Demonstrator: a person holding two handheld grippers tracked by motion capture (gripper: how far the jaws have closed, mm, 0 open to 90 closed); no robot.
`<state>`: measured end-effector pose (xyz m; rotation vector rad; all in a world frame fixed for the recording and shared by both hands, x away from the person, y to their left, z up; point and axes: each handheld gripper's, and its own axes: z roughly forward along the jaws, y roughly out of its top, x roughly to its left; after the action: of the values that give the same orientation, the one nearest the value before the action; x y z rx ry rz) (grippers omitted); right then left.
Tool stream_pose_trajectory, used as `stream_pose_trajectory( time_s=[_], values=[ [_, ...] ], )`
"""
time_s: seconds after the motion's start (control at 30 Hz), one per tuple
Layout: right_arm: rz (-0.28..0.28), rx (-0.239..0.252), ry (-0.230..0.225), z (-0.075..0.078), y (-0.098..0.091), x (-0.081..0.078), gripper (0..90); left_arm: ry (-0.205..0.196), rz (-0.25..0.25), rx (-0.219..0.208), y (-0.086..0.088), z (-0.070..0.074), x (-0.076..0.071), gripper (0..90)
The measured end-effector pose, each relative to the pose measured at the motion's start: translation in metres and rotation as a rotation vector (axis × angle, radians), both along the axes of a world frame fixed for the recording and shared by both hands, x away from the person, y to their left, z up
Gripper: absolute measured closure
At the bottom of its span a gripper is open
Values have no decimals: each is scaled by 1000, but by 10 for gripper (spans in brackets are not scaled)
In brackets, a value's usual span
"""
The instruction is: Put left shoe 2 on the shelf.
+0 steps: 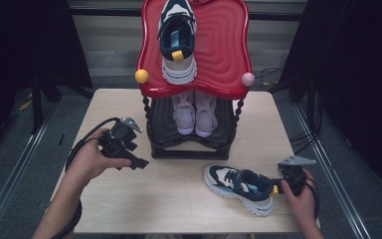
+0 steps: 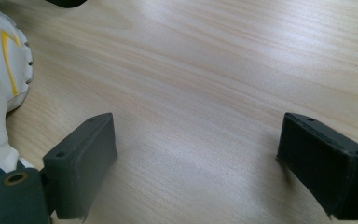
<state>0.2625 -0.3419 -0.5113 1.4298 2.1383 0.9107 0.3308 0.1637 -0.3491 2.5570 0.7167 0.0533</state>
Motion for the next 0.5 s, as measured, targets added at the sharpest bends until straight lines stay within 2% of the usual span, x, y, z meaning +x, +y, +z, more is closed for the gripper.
stream_pose_trajectory(
  time_s=[0.17, 0.3, 0.5],
  values=[
    [0, 0, 0, 0, 0, 0, 108, 16, 17, -42, -1, -30, -4, 266],
    [0, 0, 0, 0, 0, 0, 108, 29, 21, -54, 0, -53, -7, 266],
    [0, 0, 0, 0, 0, 0, 108, 12, 41, -66, -1, -83, -11, 266]
  ],
)
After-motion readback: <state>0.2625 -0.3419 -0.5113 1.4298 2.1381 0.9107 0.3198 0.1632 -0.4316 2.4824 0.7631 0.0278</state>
